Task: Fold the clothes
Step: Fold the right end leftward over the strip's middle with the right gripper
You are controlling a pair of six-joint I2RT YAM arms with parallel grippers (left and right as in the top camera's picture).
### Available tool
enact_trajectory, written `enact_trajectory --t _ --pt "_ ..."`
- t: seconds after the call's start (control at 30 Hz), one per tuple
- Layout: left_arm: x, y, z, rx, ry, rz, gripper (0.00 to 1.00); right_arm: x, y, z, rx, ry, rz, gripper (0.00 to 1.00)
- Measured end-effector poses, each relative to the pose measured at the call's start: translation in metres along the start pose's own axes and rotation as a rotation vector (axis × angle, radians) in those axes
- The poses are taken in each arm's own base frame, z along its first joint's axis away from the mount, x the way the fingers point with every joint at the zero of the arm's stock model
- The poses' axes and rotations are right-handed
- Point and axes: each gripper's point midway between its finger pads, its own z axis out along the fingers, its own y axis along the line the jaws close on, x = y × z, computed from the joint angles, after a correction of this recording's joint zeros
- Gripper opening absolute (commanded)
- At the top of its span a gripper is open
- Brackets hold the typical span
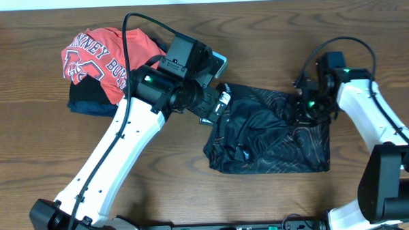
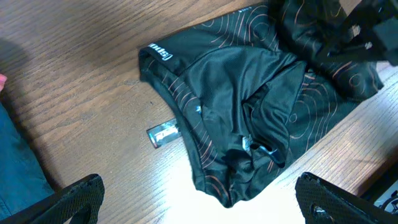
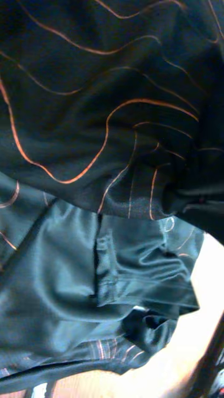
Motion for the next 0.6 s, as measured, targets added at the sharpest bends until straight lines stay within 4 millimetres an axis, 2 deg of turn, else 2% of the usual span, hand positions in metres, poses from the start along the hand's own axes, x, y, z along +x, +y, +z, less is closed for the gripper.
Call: enact_trajectory --t 0.2,0.33,0.43,0.5,0.6 --pt "0.0 0.0 0.0 0.0 0.0 0.0 1.0 0.003 0.004 0.003 0.025 0.012 -0.017 0.23" --pt "0.0 0.0 0.0 0.0 0.0 0.0 1.0 -0.004 -0.005 -0.003 0.027 -0.023 0.008 0.14" --pt "0.0 0.0 0.0 0.0 0.0 0.0 1.0 -0.01 -0.025 -0.016 0.027 -0.074 0.076 0.06" --pt "0.0 0.0 0.0 0.0 0.0 0.0 1.0 -0.012 -0.045 -0.027 0.03 -0.107 0.145 0.01" --pt "0.0 0.0 0.0 0.0 0.0 0.0 1.0 -0.012 -0.071 -0.035 0.04 -0.135 0.225 0.01"
